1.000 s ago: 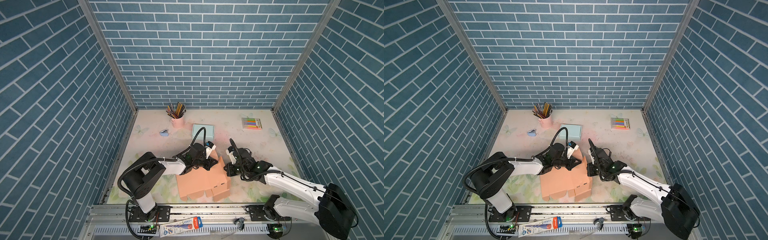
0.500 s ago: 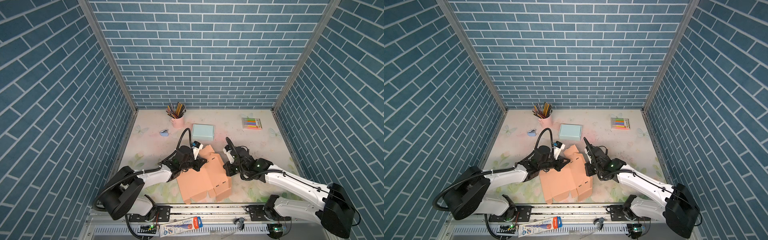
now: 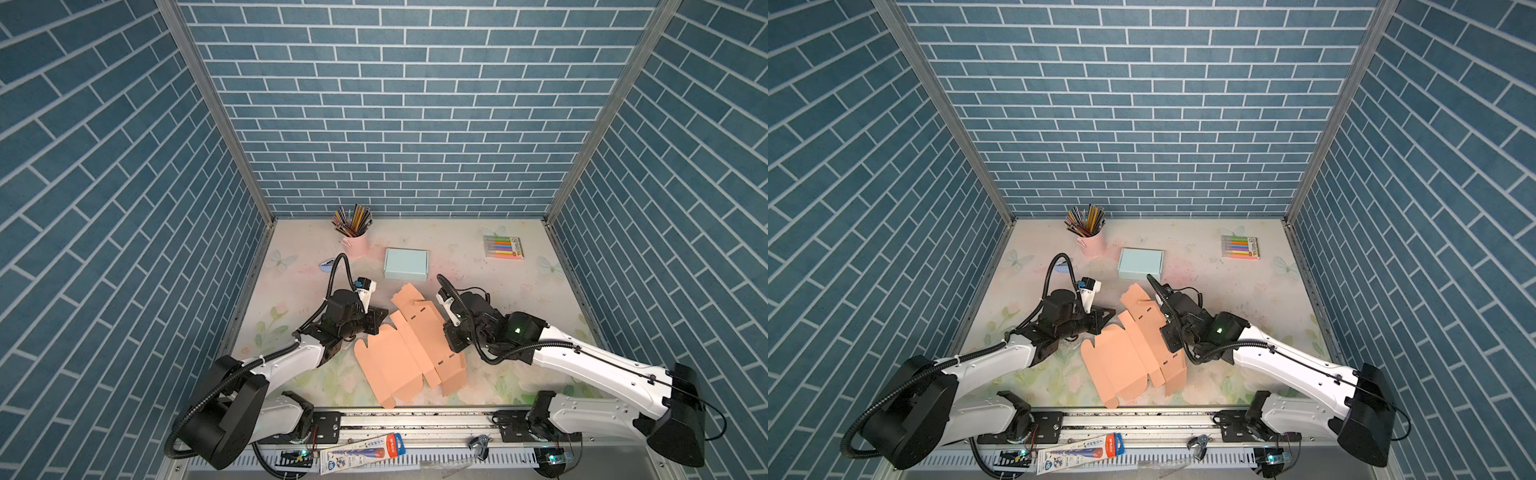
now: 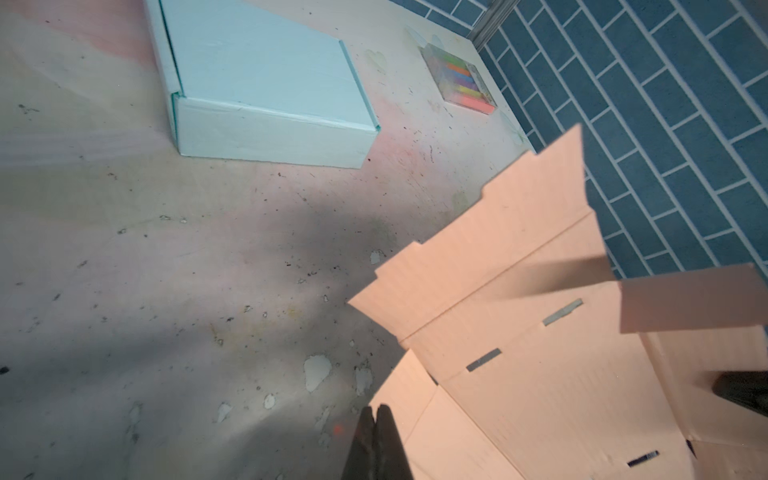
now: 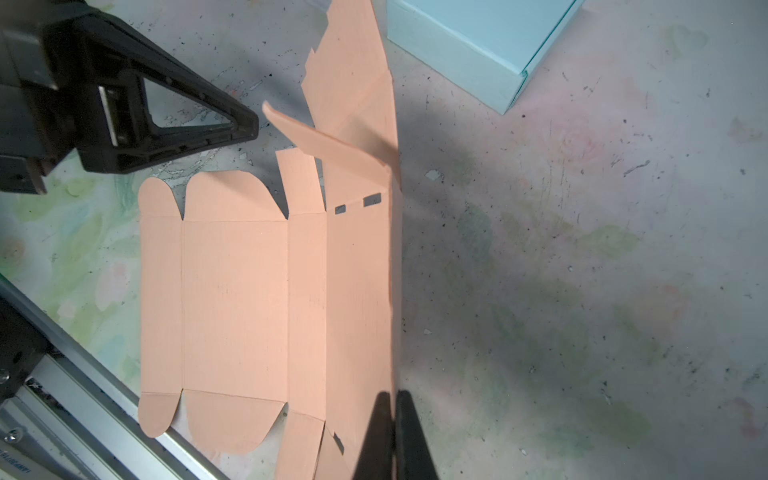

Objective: Fold the paper box

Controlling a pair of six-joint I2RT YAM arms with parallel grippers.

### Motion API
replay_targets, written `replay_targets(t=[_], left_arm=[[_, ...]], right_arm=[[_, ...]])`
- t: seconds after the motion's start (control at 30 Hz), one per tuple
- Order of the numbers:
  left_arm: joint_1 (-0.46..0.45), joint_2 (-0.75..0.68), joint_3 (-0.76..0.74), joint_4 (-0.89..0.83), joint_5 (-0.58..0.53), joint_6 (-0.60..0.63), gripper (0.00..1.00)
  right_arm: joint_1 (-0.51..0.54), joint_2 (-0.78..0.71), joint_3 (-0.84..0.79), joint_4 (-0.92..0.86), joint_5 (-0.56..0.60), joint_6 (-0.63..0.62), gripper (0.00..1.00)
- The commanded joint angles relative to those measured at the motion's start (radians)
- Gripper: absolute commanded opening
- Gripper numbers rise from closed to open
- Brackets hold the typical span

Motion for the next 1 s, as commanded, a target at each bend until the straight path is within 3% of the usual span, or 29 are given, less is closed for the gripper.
replay_targets(t=[0.0, 0.6, 0.97], left_arm=[[0.012, 0.035, -0.014, 0.005, 0.0, 0.005, 0.0], [0.007, 0.172, 0.015, 0.091, 0.038, 0.03, 0.0], [-0.047, 0.143, 0.011, 0.104, 0.051, 0.033, 0.0]], right_arm=[[0.026, 0.026, 0.034, -0.061, 0.068, -0.038, 0.0], [0.075, 0.07, 0.087, -0.064, 0.101, -0.054, 0.0], [0.077, 0.091, 0.092, -0.063, 0.11, -0.064, 0.0]])
